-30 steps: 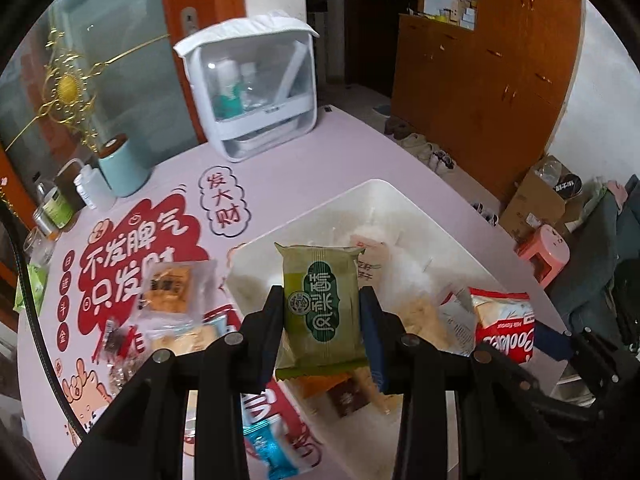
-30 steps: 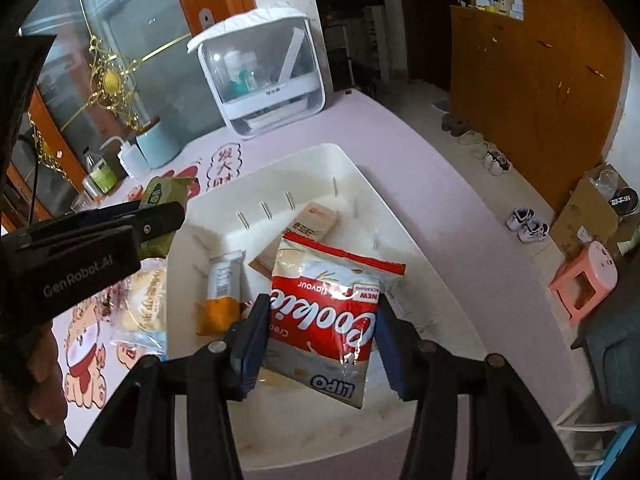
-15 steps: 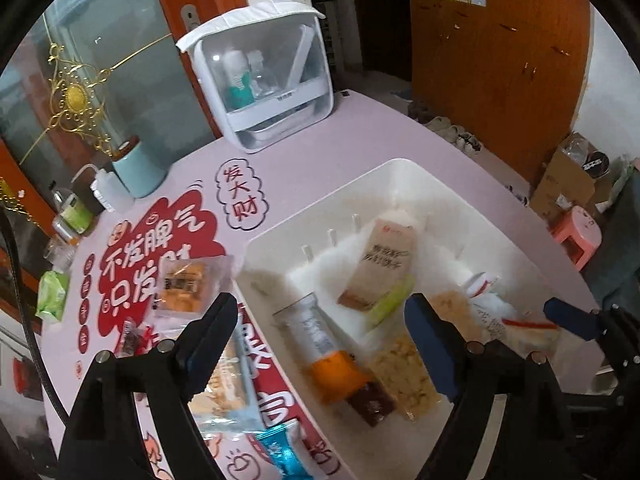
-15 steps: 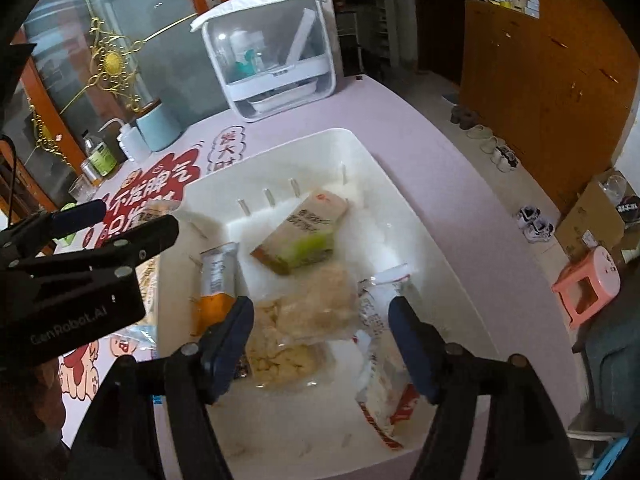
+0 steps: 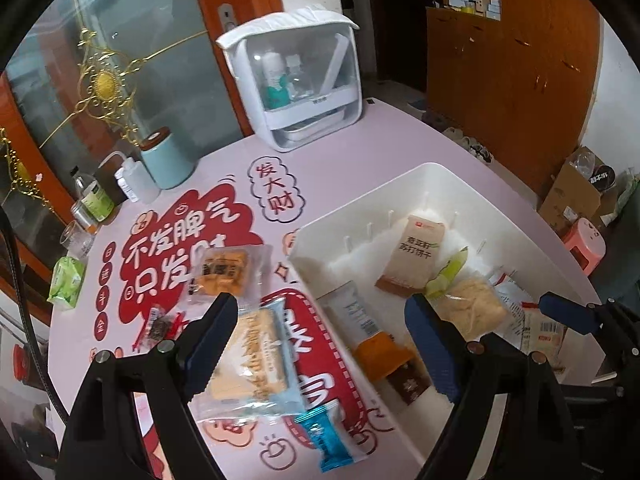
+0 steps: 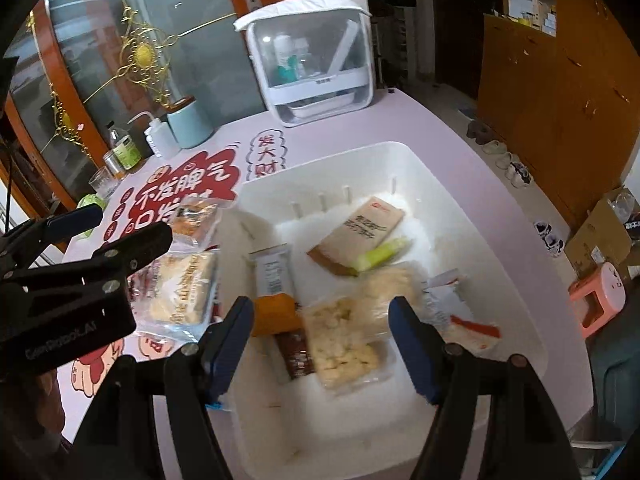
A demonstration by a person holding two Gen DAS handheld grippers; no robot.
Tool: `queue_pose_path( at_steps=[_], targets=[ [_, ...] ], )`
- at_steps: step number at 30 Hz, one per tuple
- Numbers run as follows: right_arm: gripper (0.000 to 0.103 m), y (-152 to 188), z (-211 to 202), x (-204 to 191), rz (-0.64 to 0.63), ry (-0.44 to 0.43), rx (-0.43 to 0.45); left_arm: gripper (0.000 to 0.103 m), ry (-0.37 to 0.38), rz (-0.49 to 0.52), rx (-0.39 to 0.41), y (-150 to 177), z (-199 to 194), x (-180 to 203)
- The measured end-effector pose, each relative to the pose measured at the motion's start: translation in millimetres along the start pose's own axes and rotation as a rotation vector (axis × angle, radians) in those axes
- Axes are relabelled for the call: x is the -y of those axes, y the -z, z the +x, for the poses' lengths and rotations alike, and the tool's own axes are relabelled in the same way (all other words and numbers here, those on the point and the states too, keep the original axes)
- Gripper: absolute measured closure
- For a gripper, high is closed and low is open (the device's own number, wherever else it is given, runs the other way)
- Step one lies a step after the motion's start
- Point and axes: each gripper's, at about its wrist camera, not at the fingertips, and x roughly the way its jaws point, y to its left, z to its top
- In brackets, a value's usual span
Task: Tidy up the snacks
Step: 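Move both open tools back over the nut bags on the table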
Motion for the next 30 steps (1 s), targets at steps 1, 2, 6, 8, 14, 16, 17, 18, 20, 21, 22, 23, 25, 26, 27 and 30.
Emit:
queue_pose_path(
  at_steps=[1, 2, 6, 8, 14, 16, 17, 18, 20, 21, 22, 23, 25, 26, 27, 30],
  targets=[
    [0.032, 0.7, -1.2, -8.5, -0.006, -0.003, 0.004, 0.018, -0.003, -0.002, 0.004, 2.1, -2.6, -4.4],
    [0.032, 1.1, -1.3, -14.2, -0.011, -0.005, 0.005, 0.018, -0.008, -0.006, 0.007, 5.1, -6.0, -11.8],
    [0.032, 4.4, -2.3, -46.3, -0.039, -0.014, 0.011, 0.018, -0.025, -0.027, 0.017, 18.4, -17.4, -42.2],
    [0.032, 5.6, -1.2, -64.2, -0.056, -0.019, 0.009, 0.018, -0.033, -0.041, 0.019, 26.0, -21.7, -59.6],
    [0.032, 9.7, 12.1, -107.0, -0.097, -0.049, -0.014, 0.018, -0.065, -0.091, 0.007, 50.1, -24.6, -114.5],
    [0.032, 10.3, 20.8, -121.5, -0.118, -0.049, -0.025, 0.018, -0.073, -0.116, -0.01, 61.5, -19.6, -135.4],
    [0.032, 10.8, 25.3, -129.4, -0.132, -0.045, -0.029, 0.018, -0.077, -0.128, -0.02, 66.8, -16.3, -143.7],
    [0.032, 11.2, 29.8, -137.8, -0.146, -0.042, -0.032, 0.018, -0.078, -0.138, -0.03, 71.4, -12.4, -151.4],
    [0.032, 11.9, 37.2, -151.0, -0.166, -0.048, -0.037, 0.018, -0.083, -0.164, -0.054, 83.7, -3.2, -168.1],
    [0.032, 12.0, 42.1, -158.0, -0.177, -0.055, -0.043, 0.018, -0.087, -0.175, -0.069, 90.4, 2.1, -176.2],
    [0.032, 11.4, 46.9, -163.4, -0.184, -0.061, -0.049, 0.018, -0.09, -0.184, -0.078, 95.5, 6.1, -181.6],
    [0.032, 10.4, 54.0, -169.9, -0.192, -0.067, -0.058, 0.018, -0.092, -0.195, -0.089, 101.1, 12.0, -188.6],
    [0.032, 10.1, 63.9, -178.7, -0.202, -0.071, -0.071, 0.018, -0.085, -0.23, -0.112, 111.6, 24.2, -203.1],
    [0.032, 10.2, 70.5, -184.1, -0.209, -0.076, -0.079, 0.018, -0.076, -0.25, -0.121, 115.4, 29.6, -208.7],
    [0.032, 10.1, 75.6, -187.9, -0.216, -0.077, -0.084, 0.018, -0.069, -0.27, -0.13, 118.8, 34.9, -214.3],
    [0.032, 10.2, 93.1, -197.9, -0.235, -0.078, -0.108, 0.018, -0.05, -0.333, -0.16, 128.6, 54.9, -230.9]
  ],
)
